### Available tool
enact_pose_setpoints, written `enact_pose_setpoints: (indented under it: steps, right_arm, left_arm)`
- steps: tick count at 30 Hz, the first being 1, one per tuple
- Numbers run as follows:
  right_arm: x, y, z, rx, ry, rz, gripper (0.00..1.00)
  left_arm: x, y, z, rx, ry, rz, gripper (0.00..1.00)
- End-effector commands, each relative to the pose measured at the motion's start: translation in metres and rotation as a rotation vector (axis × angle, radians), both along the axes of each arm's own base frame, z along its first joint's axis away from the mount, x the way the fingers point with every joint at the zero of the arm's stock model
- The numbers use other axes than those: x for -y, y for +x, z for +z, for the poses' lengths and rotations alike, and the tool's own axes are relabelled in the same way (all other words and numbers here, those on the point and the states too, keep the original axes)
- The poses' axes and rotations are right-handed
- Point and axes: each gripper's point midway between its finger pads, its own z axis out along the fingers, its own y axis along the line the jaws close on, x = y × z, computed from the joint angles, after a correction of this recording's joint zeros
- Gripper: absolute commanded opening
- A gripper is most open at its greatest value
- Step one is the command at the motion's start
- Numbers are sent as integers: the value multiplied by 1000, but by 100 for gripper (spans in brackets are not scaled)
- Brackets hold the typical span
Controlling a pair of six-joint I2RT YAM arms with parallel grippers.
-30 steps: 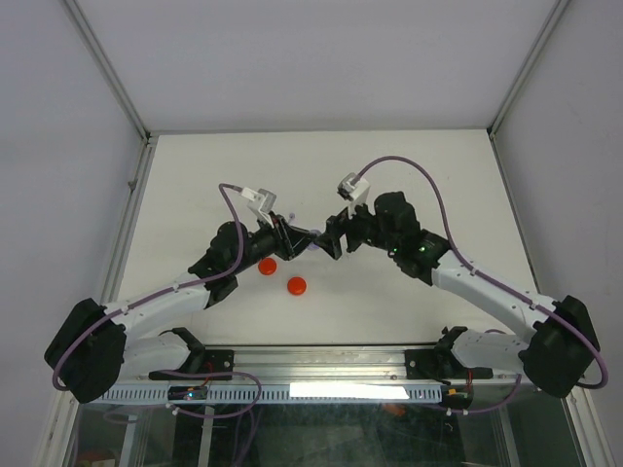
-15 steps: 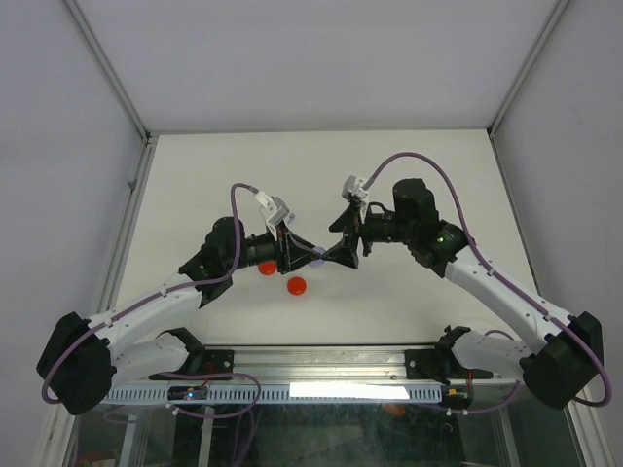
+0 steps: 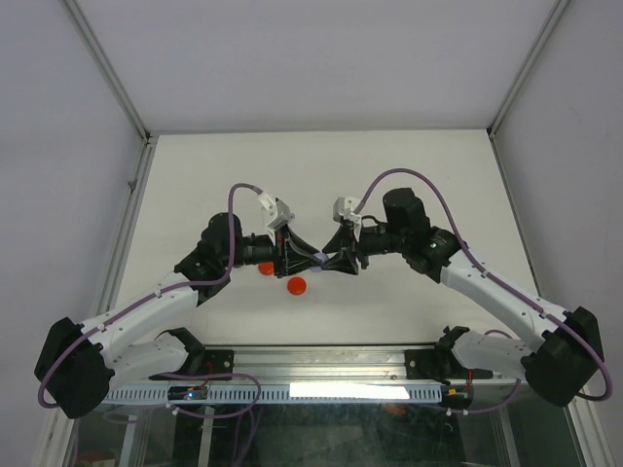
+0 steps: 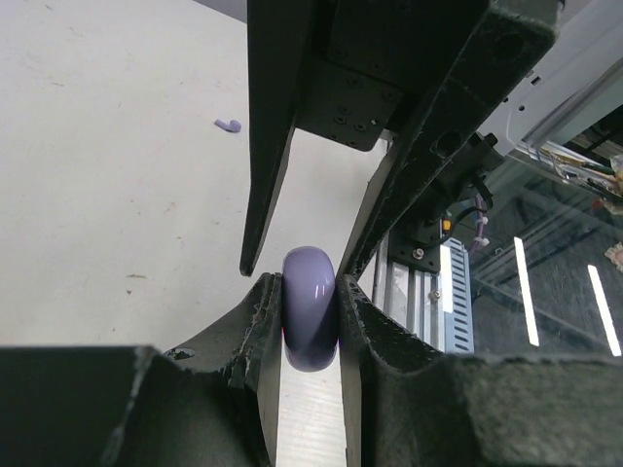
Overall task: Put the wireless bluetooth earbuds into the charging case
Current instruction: Pick up the charging case at the center of the board.
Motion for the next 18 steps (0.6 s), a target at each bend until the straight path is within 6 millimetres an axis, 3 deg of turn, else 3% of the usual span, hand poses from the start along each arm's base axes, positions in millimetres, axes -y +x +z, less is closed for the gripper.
enact_pose_setpoints:
  steps: [1, 6, 8, 15, 18]
  right_arm:
    - [-5, -2, 13, 47, 29, 45, 40]
    - [-4, -5, 17, 63, 41, 60, 15]
    - [-3, -6, 20, 65, 46, 63, 3]
    - [-4, -5, 29, 50, 91, 17, 0]
    - [-4, -6, 33, 29, 122, -1, 0]
  left_arm:
    - [5, -5, 26, 82, -44, -62, 8]
    - [4, -6, 26, 87, -44, -58, 10]
    - [3, -5, 25, 88, -43, -45, 20]
    - [-8, -2, 23, 122, -77, 41, 46]
    - [-14, -5, 20, 134, -122, 66, 52]
